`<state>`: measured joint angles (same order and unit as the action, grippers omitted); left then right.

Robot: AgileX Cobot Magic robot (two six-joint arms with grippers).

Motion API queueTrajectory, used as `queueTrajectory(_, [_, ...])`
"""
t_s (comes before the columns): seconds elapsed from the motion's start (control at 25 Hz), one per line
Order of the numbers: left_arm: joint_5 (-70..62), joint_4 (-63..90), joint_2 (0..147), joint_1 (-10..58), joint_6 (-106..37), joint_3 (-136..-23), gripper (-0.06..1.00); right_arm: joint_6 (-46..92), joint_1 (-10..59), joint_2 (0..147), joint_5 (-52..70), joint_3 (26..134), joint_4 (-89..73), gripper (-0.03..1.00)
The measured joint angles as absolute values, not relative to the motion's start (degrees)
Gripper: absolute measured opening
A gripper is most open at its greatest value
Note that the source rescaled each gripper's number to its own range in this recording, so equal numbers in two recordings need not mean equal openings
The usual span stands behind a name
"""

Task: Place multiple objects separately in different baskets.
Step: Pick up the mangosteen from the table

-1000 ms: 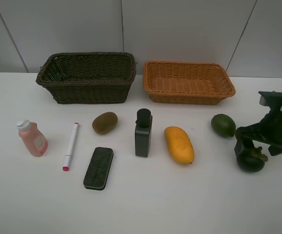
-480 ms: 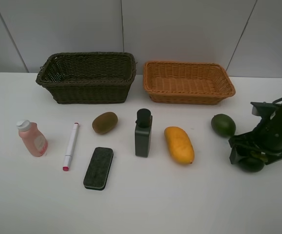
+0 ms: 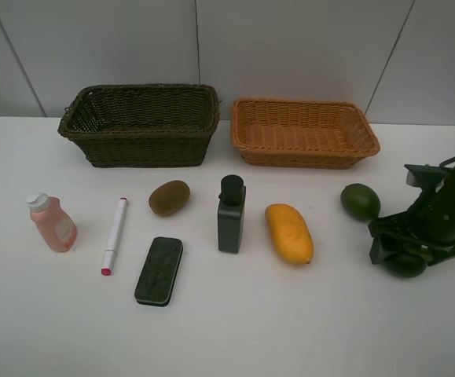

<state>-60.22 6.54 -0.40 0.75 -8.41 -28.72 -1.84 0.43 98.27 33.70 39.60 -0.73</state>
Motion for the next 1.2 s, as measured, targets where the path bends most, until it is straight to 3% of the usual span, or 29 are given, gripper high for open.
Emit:
queueTrajectory(0.32, [-60.2,6.5,-0.4,0.7,-8.4,-28.7,1.0,-1.8,0.4,98.3,34.4,39.6,1.3,0.97])
queueTrajectory(0.4, [-60.2,6.5,-0.4,0.7,-8.4,-28.7,1.0,-1.8,0.4,98.3,34.6,39.6,1.3,0.82])
queueTrajectory(0.48, [-60.2,6.5,-0.4,0.7,-8.4,-28.7,1.0,-1.8,0.4,98.3,34.7,39.6,1.4,0.56])
queueTrajectory(1.2, [-60.2,6.5,-0.4,0.7,-8.4,-28.7,1.0,-1.8,0.4,98.3,34.9,39.6,1.4,0.56])
